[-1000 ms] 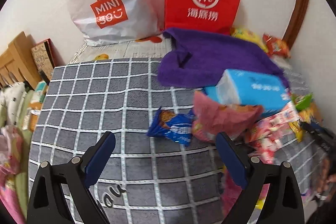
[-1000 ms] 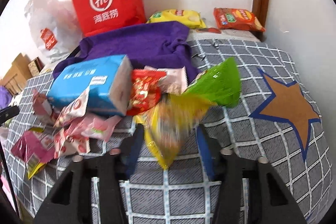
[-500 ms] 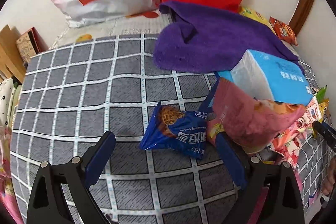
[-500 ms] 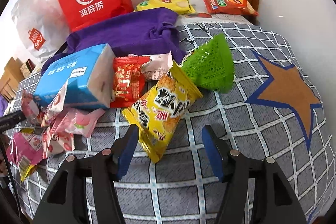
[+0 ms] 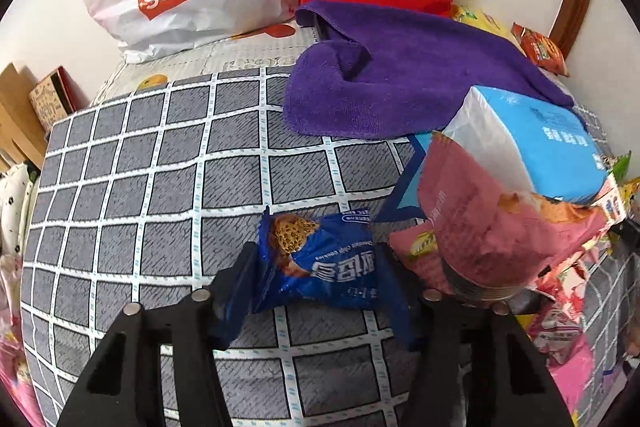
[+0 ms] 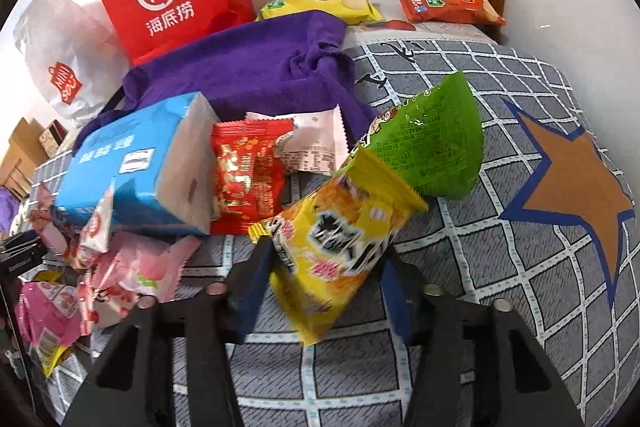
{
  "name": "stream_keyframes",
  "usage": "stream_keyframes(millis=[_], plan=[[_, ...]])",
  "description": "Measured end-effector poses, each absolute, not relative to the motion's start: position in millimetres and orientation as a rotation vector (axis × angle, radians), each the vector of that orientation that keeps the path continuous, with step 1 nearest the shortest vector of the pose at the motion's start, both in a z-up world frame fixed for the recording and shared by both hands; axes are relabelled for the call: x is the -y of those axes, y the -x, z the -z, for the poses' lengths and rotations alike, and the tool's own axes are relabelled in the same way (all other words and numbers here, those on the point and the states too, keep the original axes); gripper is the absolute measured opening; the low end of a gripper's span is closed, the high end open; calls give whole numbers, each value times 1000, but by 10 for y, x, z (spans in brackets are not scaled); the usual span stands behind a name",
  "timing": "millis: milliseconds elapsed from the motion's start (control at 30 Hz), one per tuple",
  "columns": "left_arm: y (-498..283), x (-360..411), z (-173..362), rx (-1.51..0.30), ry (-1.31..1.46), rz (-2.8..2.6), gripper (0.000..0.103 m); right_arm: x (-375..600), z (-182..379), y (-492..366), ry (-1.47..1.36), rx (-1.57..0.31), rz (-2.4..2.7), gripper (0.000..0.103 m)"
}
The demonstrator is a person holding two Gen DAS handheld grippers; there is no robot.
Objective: Organize snacks
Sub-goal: 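Grasp the blue pack with left tool while right tool grasps yellow bag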
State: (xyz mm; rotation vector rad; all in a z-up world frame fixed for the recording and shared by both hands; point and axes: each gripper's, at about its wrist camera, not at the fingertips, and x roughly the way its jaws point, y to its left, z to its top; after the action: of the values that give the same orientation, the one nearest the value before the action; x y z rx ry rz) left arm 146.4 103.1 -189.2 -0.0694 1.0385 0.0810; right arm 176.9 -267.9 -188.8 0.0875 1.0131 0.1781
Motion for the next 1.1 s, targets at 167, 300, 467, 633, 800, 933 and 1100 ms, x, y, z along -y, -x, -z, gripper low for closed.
stream_keyframes(millis=[167,300,467,633,800,933,1100], plan=[[-1340,-1093,1794,-1028,89,-93,46,2694,1700,-1600,-61,-969,-184,48],[-1215,-1093,1657,-1009,90,-98,46,2702,1495,-1480,-34,-932,-207,48],[-1036,-1044,1441,-979,91,-77,46,2637,1269,-1323,108,-881,-231,48],[-897,-970,1276,-955,117,-65,46,2548,1105,-1120,124,-857,-292,48],[-809,-814,1112,-932,115,-44,46,2403,996,-1001,87,-840,-337,48],[-815,-661,953,-914,110,-6,46,2257,870,-1010,65,-822,-360,48],[-888,-440,764,-890,78,41,46,2091,732,-1177,60,-818,-363,48]])
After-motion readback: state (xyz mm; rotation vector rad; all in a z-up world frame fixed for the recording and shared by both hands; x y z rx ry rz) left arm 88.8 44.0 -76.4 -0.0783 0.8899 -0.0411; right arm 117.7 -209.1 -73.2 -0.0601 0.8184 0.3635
